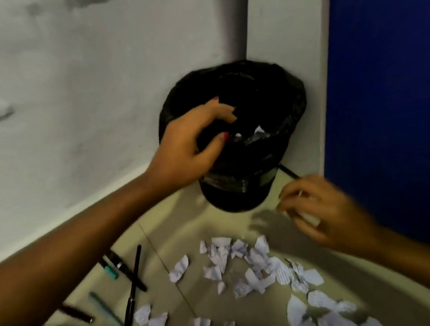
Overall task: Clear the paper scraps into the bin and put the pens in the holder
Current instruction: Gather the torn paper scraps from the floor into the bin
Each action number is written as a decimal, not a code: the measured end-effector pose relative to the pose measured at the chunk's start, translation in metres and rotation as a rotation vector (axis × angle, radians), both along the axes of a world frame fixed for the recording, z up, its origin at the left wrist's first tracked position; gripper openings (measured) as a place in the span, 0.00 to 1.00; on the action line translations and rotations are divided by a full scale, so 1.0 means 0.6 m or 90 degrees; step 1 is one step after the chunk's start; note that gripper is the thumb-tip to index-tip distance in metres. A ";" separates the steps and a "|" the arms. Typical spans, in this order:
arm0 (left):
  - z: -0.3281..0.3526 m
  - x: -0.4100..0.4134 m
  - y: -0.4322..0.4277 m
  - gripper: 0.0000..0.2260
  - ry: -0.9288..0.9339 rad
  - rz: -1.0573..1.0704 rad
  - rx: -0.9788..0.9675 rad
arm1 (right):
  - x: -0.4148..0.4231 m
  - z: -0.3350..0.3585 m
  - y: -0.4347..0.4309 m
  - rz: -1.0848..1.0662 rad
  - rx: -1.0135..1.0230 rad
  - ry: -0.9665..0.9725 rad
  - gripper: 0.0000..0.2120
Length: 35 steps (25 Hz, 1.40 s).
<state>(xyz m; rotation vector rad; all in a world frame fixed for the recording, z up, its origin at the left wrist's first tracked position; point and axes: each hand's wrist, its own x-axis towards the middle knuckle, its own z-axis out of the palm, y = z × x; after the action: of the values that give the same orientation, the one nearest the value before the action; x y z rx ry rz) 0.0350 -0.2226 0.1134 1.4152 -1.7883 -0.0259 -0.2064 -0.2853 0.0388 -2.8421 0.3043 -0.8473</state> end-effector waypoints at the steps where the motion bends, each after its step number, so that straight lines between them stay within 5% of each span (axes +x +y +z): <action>1: -0.010 0.007 0.005 0.10 0.010 -0.001 0.010 | -0.017 -0.045 0.023 0.019 0.018 0.070 0.11; 4: -0.029 0.027 0.004 0.10 0.045 0.065 -0.016 | -0.056 -0.188 0.068 0.061 0.119 0.247 0.12; 7: -0.029 0.063 -0.006 0.09 0.135 0.166 -0.114 | -0.060 -0.245 0.062 0.034 0.304 0.287 0.22; 10: -0.070 0.084 0.009 0.10 0.193 0.297 -0.143 | -0.056 -0.264 0.042 0.003 0.225 0.416 0.26; 12: -0.141 0.070 0.040 0.14 0.200 0.324 -0.040 | -0.040 -0.283 0.041 0.020 0.147 0.374 0.28; 16: -0.267 0.069 0.088 0.28 0.131 0.286 0.323 | 0.051 -0.297 0.027 0.050 0.152 0.350 0.33; 18: -0.303 0.090 0.078 0.33 0.004 0.258 0.473 | 0.098 -0.290 0.019 0.070 0.132 0.380 0.35; 22: -0.352 0.091 0.056 0.33 -0.150 0.194 0.657 | 0.147 -0.280 0.031 0.169 0.107 0.415 0.38; 27: -0.376 0.045 0.131 0.38 -0.218 0.078 0.608 | 0.081 -0.262 0.060 0.286 0.169 0.387 0.30; 30: -0.382 0.007 0.216 0.38 -0.226 -0.033 0.572 | 0.002 -0.251 0.056 0.240 0.185 0.307 0.25; 35: -0.347 -0.013 0.293 0.37 -0.235 -0.075 0.567 | -0.122 -0.254 0.046 0.102 0.281 0.383 0.36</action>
<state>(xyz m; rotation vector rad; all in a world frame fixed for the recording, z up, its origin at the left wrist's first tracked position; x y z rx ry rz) 0.0271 -0.0468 -0.0946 2.0054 -2.2983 -0.7455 -0.2794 -0.2575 -0.1133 -2.5737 0.2822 0.1187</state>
